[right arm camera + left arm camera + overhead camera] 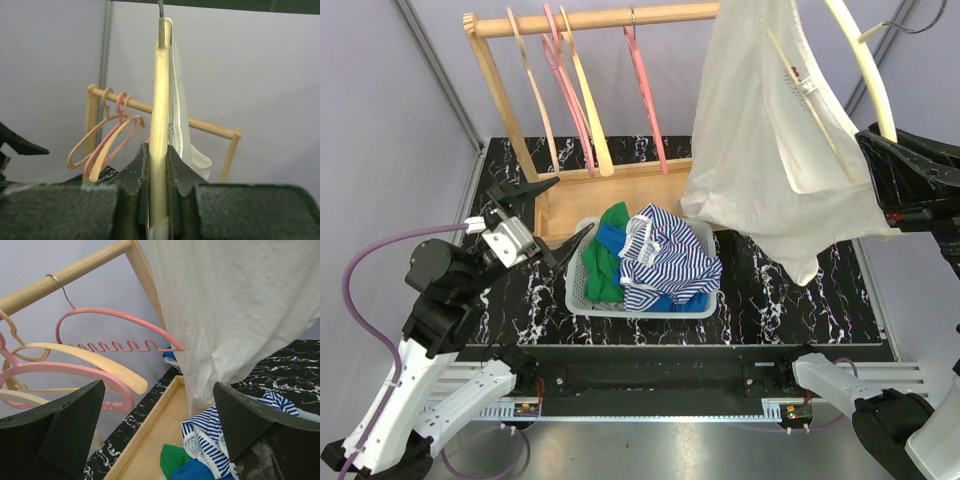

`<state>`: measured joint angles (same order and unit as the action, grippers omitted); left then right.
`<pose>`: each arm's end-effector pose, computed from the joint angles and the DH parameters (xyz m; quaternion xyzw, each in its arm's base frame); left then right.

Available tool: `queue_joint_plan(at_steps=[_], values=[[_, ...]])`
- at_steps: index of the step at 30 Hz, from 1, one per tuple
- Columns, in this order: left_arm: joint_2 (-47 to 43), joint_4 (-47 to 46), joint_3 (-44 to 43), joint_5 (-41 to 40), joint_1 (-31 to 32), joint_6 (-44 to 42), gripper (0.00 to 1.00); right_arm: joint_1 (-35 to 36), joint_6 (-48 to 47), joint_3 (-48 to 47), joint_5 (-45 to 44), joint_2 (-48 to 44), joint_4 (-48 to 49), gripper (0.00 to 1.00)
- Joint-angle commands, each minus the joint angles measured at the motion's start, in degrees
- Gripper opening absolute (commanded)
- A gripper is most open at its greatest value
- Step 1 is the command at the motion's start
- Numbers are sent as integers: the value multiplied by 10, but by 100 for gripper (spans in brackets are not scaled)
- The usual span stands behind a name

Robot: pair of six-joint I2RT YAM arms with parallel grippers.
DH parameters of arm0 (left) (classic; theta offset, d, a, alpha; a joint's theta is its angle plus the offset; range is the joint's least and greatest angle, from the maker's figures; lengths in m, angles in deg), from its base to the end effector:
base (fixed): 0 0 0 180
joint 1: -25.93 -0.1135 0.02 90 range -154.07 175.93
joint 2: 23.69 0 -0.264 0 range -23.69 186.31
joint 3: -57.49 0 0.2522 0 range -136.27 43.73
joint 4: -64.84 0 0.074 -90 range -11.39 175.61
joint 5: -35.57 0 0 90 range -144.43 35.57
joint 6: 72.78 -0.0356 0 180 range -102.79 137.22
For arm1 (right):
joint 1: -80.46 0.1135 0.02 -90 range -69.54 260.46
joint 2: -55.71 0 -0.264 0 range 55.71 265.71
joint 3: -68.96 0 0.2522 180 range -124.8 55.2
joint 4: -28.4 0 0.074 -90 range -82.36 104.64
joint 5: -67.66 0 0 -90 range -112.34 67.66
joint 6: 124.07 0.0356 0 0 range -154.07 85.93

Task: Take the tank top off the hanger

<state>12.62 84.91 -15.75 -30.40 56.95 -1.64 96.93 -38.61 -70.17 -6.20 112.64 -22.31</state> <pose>0.0875 -0.0695 0.4523 0.3973 0.4579 -0.2065 0.7680 -0.0005 0.0102 0.6411 -0.2086 0.4534 0.1580 0.8520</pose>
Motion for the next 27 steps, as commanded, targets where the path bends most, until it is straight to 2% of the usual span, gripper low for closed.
queue_joint_plan(at_steps=[1,3,7,19,24,27], values=[[-9,-30,-4,17,-4,10,99,-1,26,-49,128,27,28,0],[-10,-31,-3,22,-6,12,99,-1,35,-67,172,27,28,0],[-14,-33,-2,24,-10,16,99,-1,61,-116,197,43,21,0],[-32,-47,11,29,-18,25,99,-1,133,-64,254,24,173,0],[-37,-57,15,35,-22,34,99,-2,138,-63,239,54,176,0],[-41,-57,15,37,-26,40,99,-1,153,-60,236,67,218,0]])
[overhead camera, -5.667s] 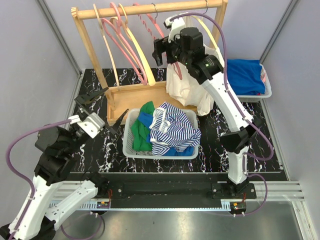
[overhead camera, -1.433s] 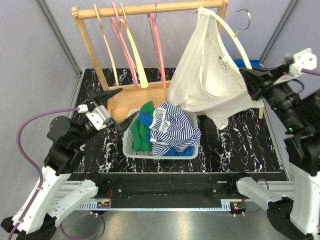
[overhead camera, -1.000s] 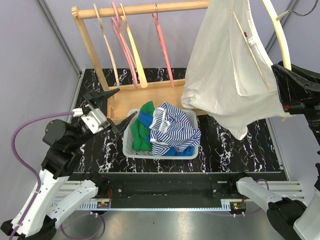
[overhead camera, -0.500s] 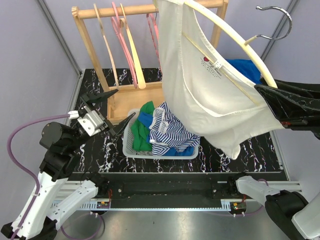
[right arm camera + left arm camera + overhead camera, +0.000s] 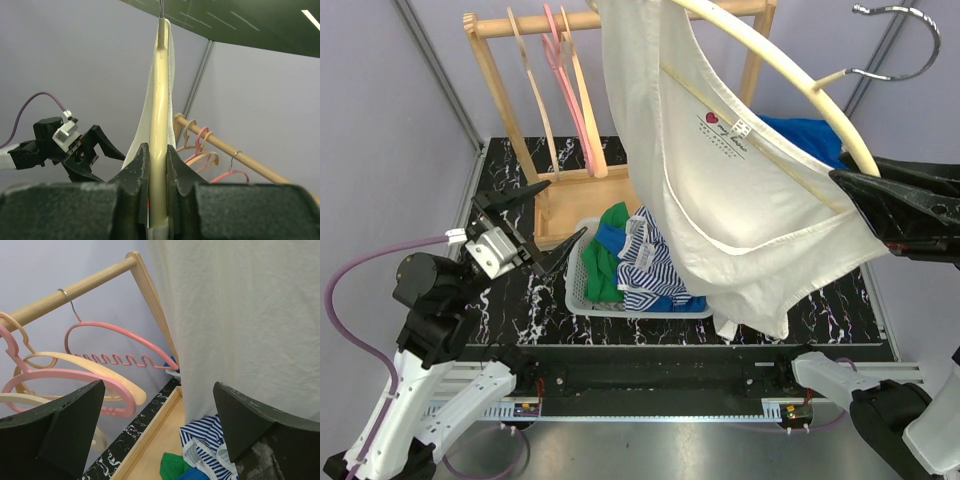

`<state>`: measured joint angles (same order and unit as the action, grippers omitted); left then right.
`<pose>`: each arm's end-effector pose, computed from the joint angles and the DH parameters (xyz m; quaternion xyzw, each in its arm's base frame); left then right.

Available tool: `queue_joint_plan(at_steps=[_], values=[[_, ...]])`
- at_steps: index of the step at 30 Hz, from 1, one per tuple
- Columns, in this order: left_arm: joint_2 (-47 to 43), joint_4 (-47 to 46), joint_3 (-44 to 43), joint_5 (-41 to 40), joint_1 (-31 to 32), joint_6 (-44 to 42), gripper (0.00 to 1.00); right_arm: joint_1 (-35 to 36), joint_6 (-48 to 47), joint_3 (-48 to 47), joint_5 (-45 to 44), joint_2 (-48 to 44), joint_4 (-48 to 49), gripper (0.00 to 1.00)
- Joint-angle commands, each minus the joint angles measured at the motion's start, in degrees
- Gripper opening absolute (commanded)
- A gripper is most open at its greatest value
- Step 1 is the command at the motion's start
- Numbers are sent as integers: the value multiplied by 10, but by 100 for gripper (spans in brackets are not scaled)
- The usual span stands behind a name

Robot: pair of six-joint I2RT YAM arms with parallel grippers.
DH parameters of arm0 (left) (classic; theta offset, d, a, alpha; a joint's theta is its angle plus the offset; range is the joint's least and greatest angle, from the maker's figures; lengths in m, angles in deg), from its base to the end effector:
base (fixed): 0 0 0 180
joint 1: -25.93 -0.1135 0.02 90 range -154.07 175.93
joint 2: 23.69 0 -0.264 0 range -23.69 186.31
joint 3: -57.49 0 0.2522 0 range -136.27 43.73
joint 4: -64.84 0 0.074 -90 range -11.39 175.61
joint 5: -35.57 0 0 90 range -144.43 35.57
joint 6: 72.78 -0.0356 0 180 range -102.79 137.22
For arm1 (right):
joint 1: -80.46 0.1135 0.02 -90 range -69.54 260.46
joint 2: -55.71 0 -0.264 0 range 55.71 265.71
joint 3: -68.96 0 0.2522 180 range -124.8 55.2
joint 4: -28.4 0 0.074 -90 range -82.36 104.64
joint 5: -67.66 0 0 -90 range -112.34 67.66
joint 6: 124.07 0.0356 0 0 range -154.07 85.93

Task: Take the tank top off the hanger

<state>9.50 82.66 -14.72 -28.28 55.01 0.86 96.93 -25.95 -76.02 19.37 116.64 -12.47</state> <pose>0.0743 -0.0593 0.4551 0.3847 0.4355 -0.2161 0.7846 -0.0151 0.0202 0.6639 -0.3529 0.3465 0.3208 0.8078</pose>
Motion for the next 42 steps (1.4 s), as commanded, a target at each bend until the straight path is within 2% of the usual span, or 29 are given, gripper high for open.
queue_joint_plan(at_steps=[1,8,13,22,30,34,42], values=[[-11,-34,4,16,-7,17,99,-1,28,-8,-23,31,136,0],[-19,-34,8,18,-14,21,99,-1,-26,-112,-88,74,142,0],[-19,-34,7,19,-14,22,99,-1,-71,-113,-125,81,125,0],[-11,-35,4,27,-16,36,99,-1,-22,-99,-87,100,220,0],[-1,-39,4,53,-16,71,99,-1,28,-165,-69,140,261,0],[3,-57,20,58,-16,72,99,0,36,-157,-52,127,247,0],[28,-87,33,47,-16,67,99,-1,42,-50,-11,71,239,0]])
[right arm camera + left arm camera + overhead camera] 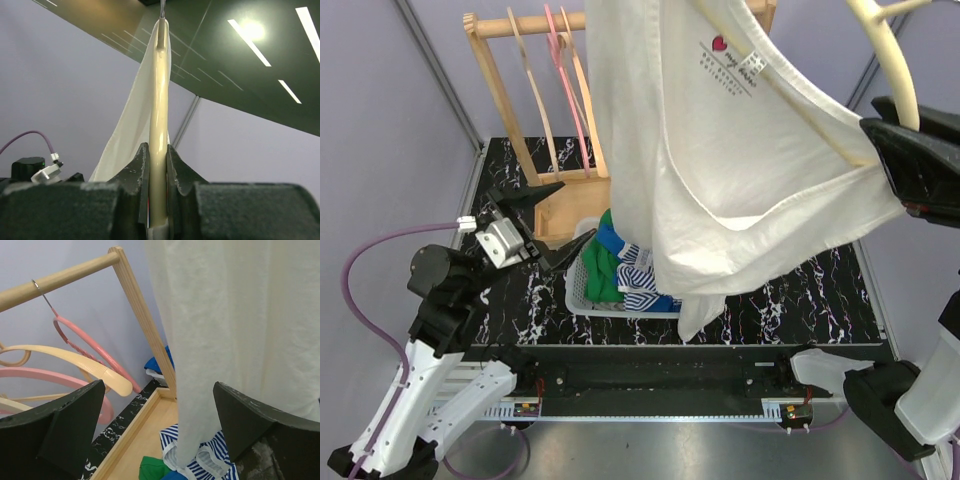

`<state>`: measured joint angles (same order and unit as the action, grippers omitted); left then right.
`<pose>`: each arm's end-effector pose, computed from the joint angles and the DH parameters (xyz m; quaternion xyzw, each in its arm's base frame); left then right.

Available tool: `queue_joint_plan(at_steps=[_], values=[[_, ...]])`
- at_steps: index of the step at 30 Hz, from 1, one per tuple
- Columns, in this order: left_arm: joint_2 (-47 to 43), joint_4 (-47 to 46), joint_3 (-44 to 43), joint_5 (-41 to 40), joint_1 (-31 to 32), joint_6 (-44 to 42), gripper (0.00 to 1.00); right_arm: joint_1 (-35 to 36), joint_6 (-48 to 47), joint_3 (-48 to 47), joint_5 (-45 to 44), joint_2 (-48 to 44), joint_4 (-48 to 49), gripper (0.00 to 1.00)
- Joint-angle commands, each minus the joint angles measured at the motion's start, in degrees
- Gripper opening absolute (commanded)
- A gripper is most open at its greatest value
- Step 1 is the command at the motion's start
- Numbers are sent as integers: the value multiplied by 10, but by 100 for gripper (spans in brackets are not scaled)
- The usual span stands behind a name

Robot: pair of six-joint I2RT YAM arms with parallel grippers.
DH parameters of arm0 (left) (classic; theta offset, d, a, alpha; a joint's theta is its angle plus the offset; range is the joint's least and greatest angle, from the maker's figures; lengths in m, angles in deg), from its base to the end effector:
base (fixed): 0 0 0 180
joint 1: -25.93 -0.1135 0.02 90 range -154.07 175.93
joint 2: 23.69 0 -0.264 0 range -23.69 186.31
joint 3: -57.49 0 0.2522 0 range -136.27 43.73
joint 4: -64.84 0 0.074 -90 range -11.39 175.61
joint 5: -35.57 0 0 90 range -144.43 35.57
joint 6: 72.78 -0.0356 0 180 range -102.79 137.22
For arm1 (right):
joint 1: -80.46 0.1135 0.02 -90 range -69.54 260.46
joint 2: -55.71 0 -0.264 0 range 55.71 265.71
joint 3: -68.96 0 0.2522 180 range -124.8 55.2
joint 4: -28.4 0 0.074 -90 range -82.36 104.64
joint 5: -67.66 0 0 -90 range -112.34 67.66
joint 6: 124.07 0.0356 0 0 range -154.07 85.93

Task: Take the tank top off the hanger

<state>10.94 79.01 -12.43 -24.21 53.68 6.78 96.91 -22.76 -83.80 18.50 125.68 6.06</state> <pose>0.0858 -0.0654 0.4470 0.3818 0.4456 -0.2656 0.7650 0.0040 0.0254 0.6995 -0.3477 0.2236 0.3038 0.8584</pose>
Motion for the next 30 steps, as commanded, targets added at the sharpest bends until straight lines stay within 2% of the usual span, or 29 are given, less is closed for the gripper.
queue_joint_plan(at_steps=[1,4,7,8,11,16,21,23,24,25,28,29,30], values=[[24,-67,13,10,-2,9,99,-1,16,37,3,-22,54,0],[49,-104,23,29,1,27,99,-1,30,50,16,-25,57,0],[66,-120,23,85,6,55,99,-1,32,68,19,-33,56,0],[69,-117,21,126,8,60,99,-1,30,74,19,-35,56,0],[72,-89,24,182,18,53,99,-1,19,90,14,-43,47,0],[69,22,23,265,20,-1,99,-1,-2,87,13,-41,31,0],[77,68,34,281,25,-42,99,-1,-6,73,21,-35,20,0],[83,59,42,270,29,-50,98,-1,-4,76,24,-34,21,0],[90,25,47,266,31,-46,95,-1,-3,79,25,-34,21,0],[92,7,53,258,31,-35,91,0,-3,80,25,-35,20,0],[100,-26,48,235,31,-33,57,-1,-7,94,21,-40,21,0],[100,-28,36,221,32,-35,29,-1,-9,99,21,-43,21,0],[98,-30,29,203,31,-38,13,-1,-14,107,17,-48,20,0]])
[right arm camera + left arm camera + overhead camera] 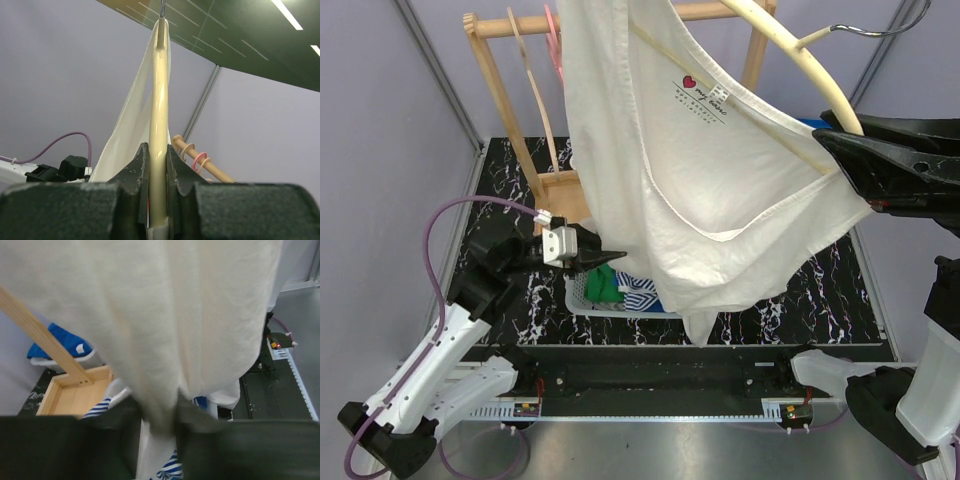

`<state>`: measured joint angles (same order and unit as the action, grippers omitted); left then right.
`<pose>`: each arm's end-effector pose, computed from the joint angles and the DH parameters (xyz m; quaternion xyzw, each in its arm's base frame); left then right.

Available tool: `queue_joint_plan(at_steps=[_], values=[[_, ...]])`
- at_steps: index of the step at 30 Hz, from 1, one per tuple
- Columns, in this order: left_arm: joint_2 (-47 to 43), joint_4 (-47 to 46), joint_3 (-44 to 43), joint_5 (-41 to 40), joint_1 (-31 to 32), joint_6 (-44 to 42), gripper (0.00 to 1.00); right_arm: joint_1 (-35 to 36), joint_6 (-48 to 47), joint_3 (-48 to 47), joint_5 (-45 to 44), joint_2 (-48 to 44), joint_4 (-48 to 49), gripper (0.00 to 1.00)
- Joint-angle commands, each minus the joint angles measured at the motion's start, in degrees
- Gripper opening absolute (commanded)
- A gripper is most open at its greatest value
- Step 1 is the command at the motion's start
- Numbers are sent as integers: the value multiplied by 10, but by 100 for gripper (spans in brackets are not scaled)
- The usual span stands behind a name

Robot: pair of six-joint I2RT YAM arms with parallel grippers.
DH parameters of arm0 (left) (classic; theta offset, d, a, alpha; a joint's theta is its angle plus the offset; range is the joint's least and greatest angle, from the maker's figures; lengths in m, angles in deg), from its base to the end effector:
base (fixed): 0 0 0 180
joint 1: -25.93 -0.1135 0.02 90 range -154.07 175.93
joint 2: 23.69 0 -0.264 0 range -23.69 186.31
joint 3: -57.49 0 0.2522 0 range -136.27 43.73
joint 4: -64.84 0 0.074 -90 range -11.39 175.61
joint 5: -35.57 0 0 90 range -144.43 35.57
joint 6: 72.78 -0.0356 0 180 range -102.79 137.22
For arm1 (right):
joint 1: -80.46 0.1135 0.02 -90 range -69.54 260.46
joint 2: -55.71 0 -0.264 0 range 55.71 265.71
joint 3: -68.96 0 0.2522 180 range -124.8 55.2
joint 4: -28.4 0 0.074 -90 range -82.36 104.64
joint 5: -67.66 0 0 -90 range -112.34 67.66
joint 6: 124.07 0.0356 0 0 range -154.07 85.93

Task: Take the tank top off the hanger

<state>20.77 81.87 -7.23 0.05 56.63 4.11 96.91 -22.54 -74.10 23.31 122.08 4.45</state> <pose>0.1251 -0.1080 0.3911 0.5365 0.4425 -0.4095 0.5905 0.0236 0.0335 0.6795 -0.3799 0.2784 0.3314 0.8175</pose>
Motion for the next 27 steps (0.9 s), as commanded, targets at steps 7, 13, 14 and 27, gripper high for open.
queue_joint_plan(at_steps=[7,13,14,27], values=[[-13,-85,-74,-126,-8,-36,3,0,-46,42,-45,-32,26,0],[-13,-107,-120,-160,-33,-65,3,0,-69,60,-57,-41,11,0],[-15,-107,-122,-164,-36,-68,3,-1,-72,63,-60,-41,11,0],[-17,-168,-146,-261,-64,-185,0,-1,-85,71,-71,-37,4,0]])
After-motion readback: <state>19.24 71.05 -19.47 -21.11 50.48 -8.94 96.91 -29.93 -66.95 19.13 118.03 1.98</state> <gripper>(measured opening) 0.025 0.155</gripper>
